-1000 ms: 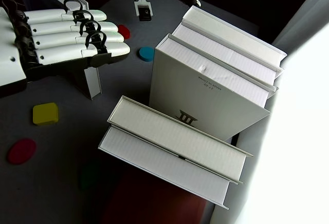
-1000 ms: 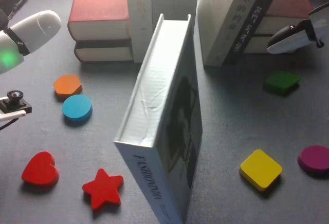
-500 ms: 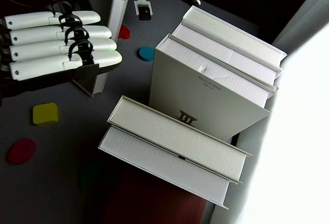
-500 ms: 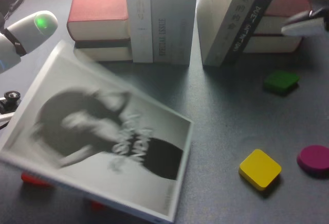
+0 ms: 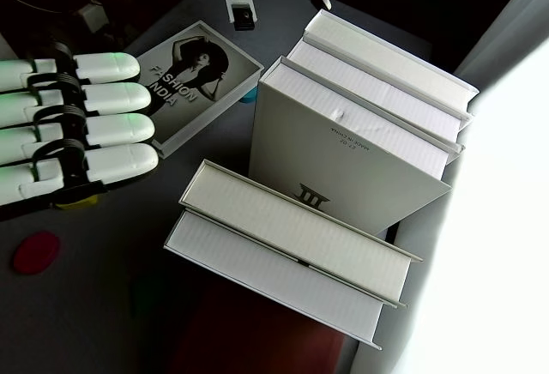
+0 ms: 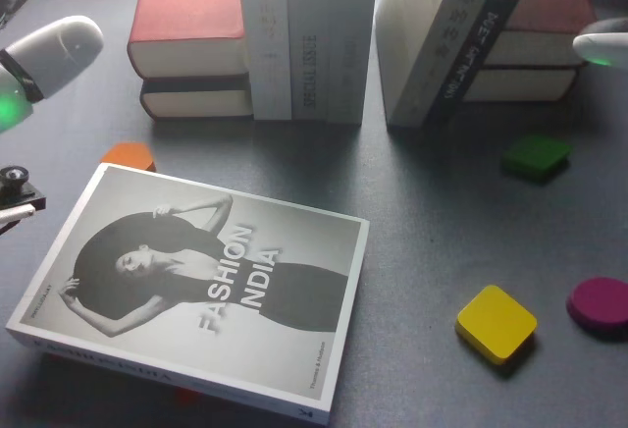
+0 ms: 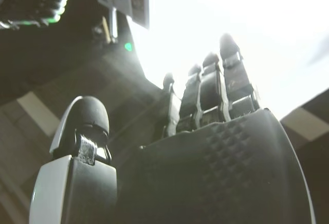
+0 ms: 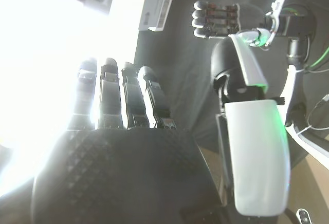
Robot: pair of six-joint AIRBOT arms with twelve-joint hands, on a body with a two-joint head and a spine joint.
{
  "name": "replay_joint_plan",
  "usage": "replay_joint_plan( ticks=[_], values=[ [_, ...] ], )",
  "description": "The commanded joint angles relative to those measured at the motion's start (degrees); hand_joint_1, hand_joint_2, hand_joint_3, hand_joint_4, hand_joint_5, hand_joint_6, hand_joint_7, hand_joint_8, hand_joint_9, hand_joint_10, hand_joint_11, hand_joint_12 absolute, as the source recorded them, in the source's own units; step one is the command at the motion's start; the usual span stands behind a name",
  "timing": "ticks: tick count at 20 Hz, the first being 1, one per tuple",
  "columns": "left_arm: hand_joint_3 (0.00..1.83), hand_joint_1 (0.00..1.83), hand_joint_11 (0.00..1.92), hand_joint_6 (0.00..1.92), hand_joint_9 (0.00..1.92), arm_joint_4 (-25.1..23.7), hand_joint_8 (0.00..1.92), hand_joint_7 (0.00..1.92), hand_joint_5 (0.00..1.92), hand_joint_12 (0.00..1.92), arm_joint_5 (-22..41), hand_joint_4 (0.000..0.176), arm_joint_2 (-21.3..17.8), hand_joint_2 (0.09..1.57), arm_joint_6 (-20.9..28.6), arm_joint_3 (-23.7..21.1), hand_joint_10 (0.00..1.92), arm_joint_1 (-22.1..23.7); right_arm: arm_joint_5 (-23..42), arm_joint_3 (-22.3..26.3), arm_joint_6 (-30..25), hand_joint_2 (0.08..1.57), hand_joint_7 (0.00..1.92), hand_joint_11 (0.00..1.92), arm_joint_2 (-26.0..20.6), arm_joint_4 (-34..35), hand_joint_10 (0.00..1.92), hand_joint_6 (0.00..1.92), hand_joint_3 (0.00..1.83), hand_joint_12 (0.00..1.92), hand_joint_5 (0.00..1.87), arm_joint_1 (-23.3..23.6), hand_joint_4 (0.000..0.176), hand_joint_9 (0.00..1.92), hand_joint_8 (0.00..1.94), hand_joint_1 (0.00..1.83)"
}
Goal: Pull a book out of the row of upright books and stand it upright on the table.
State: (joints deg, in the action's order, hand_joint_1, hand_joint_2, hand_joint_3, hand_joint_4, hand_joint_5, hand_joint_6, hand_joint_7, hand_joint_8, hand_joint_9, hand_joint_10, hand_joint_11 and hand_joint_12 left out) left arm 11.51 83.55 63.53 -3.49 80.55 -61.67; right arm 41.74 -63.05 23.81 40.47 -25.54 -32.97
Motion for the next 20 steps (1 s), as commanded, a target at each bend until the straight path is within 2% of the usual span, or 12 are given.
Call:
replay_joint_plan(
  ticks=[1, 8, 9, 10, 12, 13, 14, 16, 17, 18, 19, 20],
  values=[
    [0.0, 0.3, 0.0, 0.0, 0.0, 1.9, 0.0, 0.0, 0.0, 0.0, 7.8, 0.086, -0.4, 1.31, 0.0, -0.2, 0.0, 0.3, 8.7, 0.1, 0.5, 1.21, 0.0, 0.0, -0.1, 4.7, 0.0, 0.0, 0.08, 0.0, 0.0, -0.5, 0.0, 0.0, 0.0, 0.65],
    [0.0, 0.23, 0.0, 0.0, 0.0, 2.4, 0.0, 0.0, 0.0, 0.0, 10.5, 0.123, -1.1, 1.34, -1.3, -1.6, 0.0, -0.3, 23.5, 1.6, 4.1, 1.17, 0.0, 0.0, -1.2, 18.8, 0.0, 0.0, 0.04, 0.0, 0.0, -13.3, 0.0, 0.0, 0.0, 0.49],
    [0.0, 0.19, 0.0, 0.0, 0.0, 2.3, 0.0, 0.0, 0.0, 0.0, 11.0, 0.156, -1.1, 1.33, -1.3, -1.7, 0.0, -0.3, 25.9, 1.8, 4.5, 1.16, 0.0, 0.0, -1.1, 20.6, 0.0, 0.0, 0.03, 0.0, 0.0, -15.1, 0.0, 0.0, 0.0, 0.48],
    [0.0, 0.18, 0.0, 0.0, 0.0, 2.1, 0.0, 0.0, 0.0, 0.0, 11.4, 0.173, -1.1, 1.32, -1.3, -1.9, 0.0, -0.3, 28.0, 1.9, 4.5, 1.13, 0.0, 0.0, -0.7, 22.1, 0.0, 0.0, 0.02, 0.0, 0.0, -16.1, 0.0, 0.0, 0.0, 0.49],
    [0.0, 0.19, 0.0, 0.0, 0.0, 2.1, 0.0, 0.0, 0.0, 0.0, 12.3, 0.175, -1.2, 1.32, -1.4, -2.1, 0.0, -0.3, 30.5, 2.1, 4.5, 1.11, 0.0, 0.0, -0.5, 23.6, 0.0, 0.0, 0.01, 0.0, 0.0, -17.5, 0.017, 0.0, 0.0, 0.53],
    [0.0, 0.23, 0.0, 0.0, 0.0, 2.0, 0.0, 0.0, 0.0, 0.0, 12.6, 0.166, -1.2, 1.32, -1.4, -2.1, 0.0, -0.3, 31.0, 2.1, 4.5, 1.1, 0.0, 0.0, -0.4, 23.8, 0.0, 0.0, 0.01, 0.0, 0.0, -17.7, 0.014, 0.0, 0.0, 0.53],
    [0.0, 0.2, 0.0, 0.0, 0.0, 1.9, 0.0, 0.0, 0.0, 0.0, 13.0, 0.14, -1.3, 1.3, -1.5, -2.3, 0.0, -0.3, 31.7, 2.2, 4.5, 1.12, 0.0, 0.0, -0.4, 23.8, 0.0, 0.0, 0.01, 0.0, 0.0, -17.9, 0.03, 0.0, 0.0, 0.54],
    [0.0, 0.18, 0.0, 0.0, 0.0, 1.8, 0.0, 0.0, 0.0, 0.0, 13.7, 0.128, -1.4, 1.3, -1.7, -2.6, 0.0, -0.3, 33.4, 2.5, 4.5, 1.14, 0.0, 0.0, -0.4, 23.9, 0.0, 0.0, 0.02, 0.0, 0.0, -18.0, 0.028, 0.0, 0.0, 0.54],
    [0.0, 0.18, 0.0, 0.0, 0.0, 1.8, 0.0, 0.0, 0.0, 0.0, 14.0, 0.113, -1.4, 1.31, -1.8, -2.7, 0.0, -0.3, 34.6, 2.6, 4.5, 1.15, 0.0, 0.0, -0.3, 24.1, 0.0, 0.0, 0.03, 0.0, 0.0, -18.3, 0.009, 0.0, 0.0, 0.53],
    [0.01, 0.24, 0.0, 0.0, 0.0, 1.7, 0.0, 0.0, 0.0, 0.0, 14.5, 0.173, -1.5, 1.33, -1.8, -2.8, 0.0, -0.3, 35.8, 2.7, 4.6, 1.16, 0.0, 0.0, -0.2, 24.4, 0.0, 0.0, 0.03, 0.0, 0.0, -18.7, 0.015, 0.0, 0.0, 0.54],
    [0.01, 0.24, 0.0, 0.0, 0.0, 1.7, 0.0, 0.0, 0.0, 0.0, 14.8, 0.173, -1.6, 1.33, -1.8, -3.0, 0.0, -0.3, 36.9, 2.9, 4.8, 1.16, 0.0, 0.0, -0.3, 24.8, 0.0, 0.0, 0.03, 0.0, 0.0, -19.1, 0.015, 0.0, 0.0, 0.54],
    [0.01, 0.25, 0.0, 0.0, 0.0, 1.6, 0.0, 0.0, 0.0, 0.0, 15.1, 0.155, -1.6, 1.34, -1.8, -3.1, 0.0, -0.3, 37.6, 3.1, 4.9, 1.15, 0.0, 0.0, -0.5, 25.0, 0.0, 0.0, 0.03, 0.0, 0.0, -19.5, 0.021, 0.0, 0.0, 0.54]
  ],
)
